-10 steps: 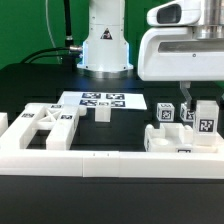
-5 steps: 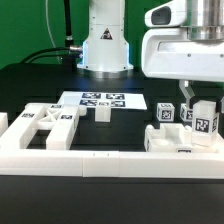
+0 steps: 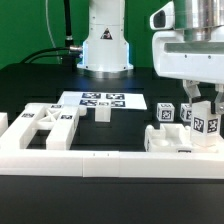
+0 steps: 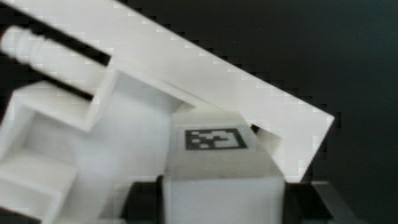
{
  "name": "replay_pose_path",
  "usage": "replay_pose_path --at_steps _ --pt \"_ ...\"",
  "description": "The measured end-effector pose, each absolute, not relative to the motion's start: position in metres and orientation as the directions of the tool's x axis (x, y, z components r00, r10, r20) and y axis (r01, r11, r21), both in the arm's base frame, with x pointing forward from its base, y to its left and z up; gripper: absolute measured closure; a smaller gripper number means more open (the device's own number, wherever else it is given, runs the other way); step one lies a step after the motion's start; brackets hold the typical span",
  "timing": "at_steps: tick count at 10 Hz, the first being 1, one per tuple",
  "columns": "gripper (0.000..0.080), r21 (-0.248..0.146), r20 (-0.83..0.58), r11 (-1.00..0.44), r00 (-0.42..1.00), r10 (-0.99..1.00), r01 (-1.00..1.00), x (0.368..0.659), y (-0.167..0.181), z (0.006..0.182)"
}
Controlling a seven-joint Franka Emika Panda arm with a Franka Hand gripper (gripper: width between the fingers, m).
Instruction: Assemble chair
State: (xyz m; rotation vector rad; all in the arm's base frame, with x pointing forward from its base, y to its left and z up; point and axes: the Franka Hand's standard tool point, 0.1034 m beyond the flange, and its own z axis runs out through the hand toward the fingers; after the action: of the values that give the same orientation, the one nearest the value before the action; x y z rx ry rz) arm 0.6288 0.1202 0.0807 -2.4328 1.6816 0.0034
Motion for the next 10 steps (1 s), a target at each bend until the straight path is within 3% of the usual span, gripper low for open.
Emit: replay_pose_path --at_steps 2,4,7,10 --pt "0.0512 -0.139 -0.151 -0.171 0.192 -0.970 -0.975 0.6293 0.1210 0.0804" --pt "0.0512 -0.140 -0.151 -0.181 0.201 -0.968 -0.974 0.6291 0.1213 0.0801" --pt "0.0191 -0.155 -0.134 -0.296 0.317 -0.939 -0.943 0.6296 0.1213 0.0802" --pt "0.0152 -0.181 -0.093 -0.512 0.533 -0.841 -0.839 0.6293 0.1212 0.0793"
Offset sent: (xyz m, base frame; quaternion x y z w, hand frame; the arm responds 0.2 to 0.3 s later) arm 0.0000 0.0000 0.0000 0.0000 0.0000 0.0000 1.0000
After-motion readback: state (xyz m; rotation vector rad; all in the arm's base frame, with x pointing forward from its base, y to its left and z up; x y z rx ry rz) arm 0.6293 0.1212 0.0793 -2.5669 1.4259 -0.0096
